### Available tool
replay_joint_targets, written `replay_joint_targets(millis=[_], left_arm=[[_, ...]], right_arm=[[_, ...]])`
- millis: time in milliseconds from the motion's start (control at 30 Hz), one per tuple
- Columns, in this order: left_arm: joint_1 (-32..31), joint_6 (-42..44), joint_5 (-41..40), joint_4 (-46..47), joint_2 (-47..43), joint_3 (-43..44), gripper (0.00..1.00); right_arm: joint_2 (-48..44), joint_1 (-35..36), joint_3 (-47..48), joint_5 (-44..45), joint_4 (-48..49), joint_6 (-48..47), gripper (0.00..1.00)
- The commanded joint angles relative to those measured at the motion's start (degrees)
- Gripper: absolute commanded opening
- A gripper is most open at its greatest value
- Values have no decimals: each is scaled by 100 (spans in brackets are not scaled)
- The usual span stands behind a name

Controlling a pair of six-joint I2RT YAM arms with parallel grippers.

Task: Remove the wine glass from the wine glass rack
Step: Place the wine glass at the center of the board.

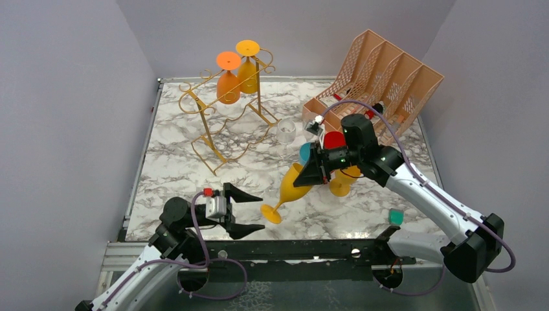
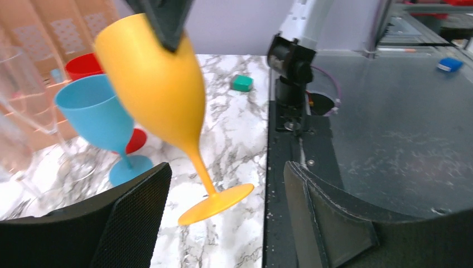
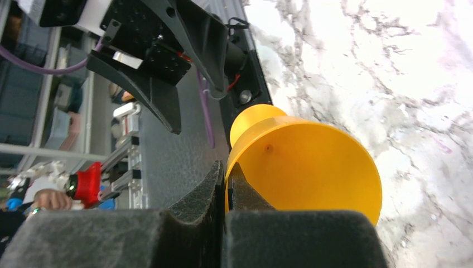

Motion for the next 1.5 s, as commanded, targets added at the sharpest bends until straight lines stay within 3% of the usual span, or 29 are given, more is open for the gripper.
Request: replay_joint_targets(millis=[0,167,367,533,900,1467], left_arm=[[41,111,-1290,-480,-116,250,79],[36,-279,-2806,-952,23,482,82],[42,-333,-3556,-1429,388,719,90],[37,-306,-3767,-1591,413,790,99],[42,-375,-4266,-1760,179,761,99],[40,-336,-4264,-1827,287,765,99]], right_arm=[[-438,145,-97,1059,-509,-105,1],[-763,711,-87,3090,-1243,-78,1],[-565,2083,131,5436,-2089,248,1],[-452,2428,118,6817,-2562,586,1],[-128,2421,-240,7050,-1929,454,1],[-106,2426,-507,7610,-1261,221,1]])
